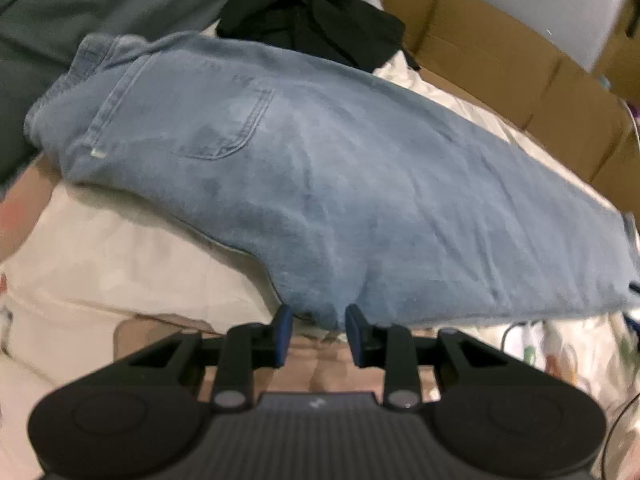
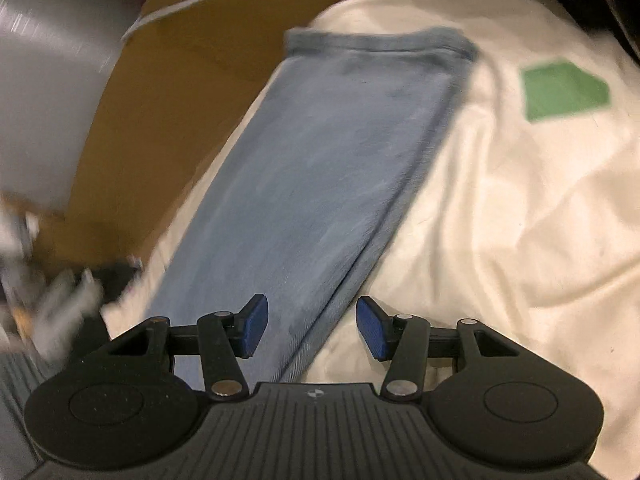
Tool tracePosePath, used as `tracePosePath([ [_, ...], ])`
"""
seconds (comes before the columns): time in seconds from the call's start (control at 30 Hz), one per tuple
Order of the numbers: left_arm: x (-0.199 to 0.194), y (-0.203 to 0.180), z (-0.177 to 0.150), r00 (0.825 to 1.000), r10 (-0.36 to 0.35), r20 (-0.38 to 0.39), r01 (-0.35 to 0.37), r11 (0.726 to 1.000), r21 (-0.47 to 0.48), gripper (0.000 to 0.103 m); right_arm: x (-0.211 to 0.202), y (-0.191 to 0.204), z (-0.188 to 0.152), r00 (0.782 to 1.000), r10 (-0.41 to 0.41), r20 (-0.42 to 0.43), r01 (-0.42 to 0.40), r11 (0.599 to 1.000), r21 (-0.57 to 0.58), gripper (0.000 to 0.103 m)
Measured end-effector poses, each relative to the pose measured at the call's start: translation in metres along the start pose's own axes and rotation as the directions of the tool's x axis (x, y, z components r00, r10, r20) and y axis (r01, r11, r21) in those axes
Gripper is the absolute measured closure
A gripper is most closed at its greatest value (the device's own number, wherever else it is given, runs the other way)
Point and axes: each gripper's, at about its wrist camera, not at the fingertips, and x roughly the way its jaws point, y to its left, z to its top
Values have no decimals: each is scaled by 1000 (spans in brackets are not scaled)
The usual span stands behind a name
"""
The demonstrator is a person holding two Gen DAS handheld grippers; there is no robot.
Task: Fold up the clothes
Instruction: 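Move the right tool to the denim leg cuff and close on it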
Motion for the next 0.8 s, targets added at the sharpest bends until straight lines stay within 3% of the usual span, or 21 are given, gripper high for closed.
tracePosePath([
  [0.13,0,18,2,999,-41,20,43,990,-133,61,-2,-17,12,999,18,40,-23,993,113,56],
  [0.23,3,29,1,998,-64,21,67,974,-214,61,-1,-24,21,998,25,62,-34,987,156,60],
  [0.3,4,32,0,998,-65,20,68,971,-229,61,1,-28,28,997,26,69,-39,982,185,83],
  [0.37,5,35,-2,998,-66,19,69,968,-243,61,-1,-32,36,996,35,85,-52,977,209,95],
  [0.5,6,42,-5,997,-79,16,81,958,-276,60,-3,-32,46,996,22,91,-39,980,197,95],
  [0.73,10,51,-4,990,-136,32,138,921,-364,59,10,-30,58,996,-11,87,-5,985,173,86],
  [0.8,11,52,-3,988,-150,47,156,910,-384,54,14,-29,62,996,-20,92,3,983,183,86],
])
